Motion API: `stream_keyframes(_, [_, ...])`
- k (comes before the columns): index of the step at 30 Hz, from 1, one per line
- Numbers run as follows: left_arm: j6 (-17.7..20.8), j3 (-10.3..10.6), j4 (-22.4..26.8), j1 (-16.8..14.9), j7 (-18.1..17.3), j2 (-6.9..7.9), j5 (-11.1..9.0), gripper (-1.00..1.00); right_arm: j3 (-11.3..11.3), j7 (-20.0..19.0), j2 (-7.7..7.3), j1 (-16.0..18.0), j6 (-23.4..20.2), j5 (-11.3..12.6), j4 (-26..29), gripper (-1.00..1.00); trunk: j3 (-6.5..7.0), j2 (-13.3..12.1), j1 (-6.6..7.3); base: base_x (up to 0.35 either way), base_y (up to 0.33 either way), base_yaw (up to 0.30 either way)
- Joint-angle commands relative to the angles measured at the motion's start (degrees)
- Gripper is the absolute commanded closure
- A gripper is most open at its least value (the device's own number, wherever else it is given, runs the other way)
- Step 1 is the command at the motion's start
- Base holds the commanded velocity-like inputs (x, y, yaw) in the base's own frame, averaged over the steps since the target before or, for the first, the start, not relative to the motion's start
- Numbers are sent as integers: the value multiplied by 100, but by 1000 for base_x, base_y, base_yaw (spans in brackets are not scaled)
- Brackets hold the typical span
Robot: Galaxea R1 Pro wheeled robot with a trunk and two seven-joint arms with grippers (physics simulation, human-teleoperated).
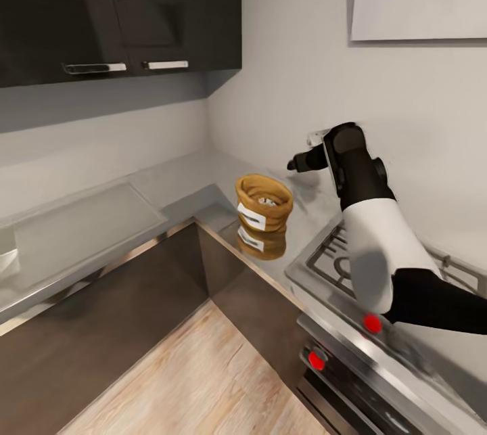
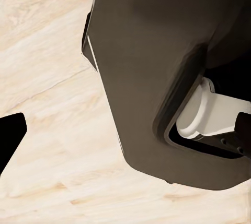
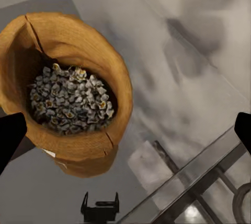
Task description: In the kitchen, take the popcorn bag from the countertop, put it into the microwave, and heat it until the popcorn is cooked so the cooked popcorn ends up inside the bag.
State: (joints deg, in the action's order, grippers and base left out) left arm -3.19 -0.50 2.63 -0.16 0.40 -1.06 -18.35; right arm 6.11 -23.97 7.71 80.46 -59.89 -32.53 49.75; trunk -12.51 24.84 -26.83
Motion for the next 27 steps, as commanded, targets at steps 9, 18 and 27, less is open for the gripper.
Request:
stream_keyframes(9, [-20,-7,-1,-1,4,0,-20,-100,13,-99,57,-45,-11,-40,-535,-100,-10,10,-6,289,0,0])
stream_keyframes(18, [-24,-20,1,-1,4,0,-16,-100,22,-165,72,-60,-11,-7,-616,-100,-10,10,-6,27,0,0])
stream_keyframes(27, [-24,-17,1,-2,4,0,-14,-100,35,-155,17,-63,-11,-33,-820,-100,-10,10,-6,27,0,0])
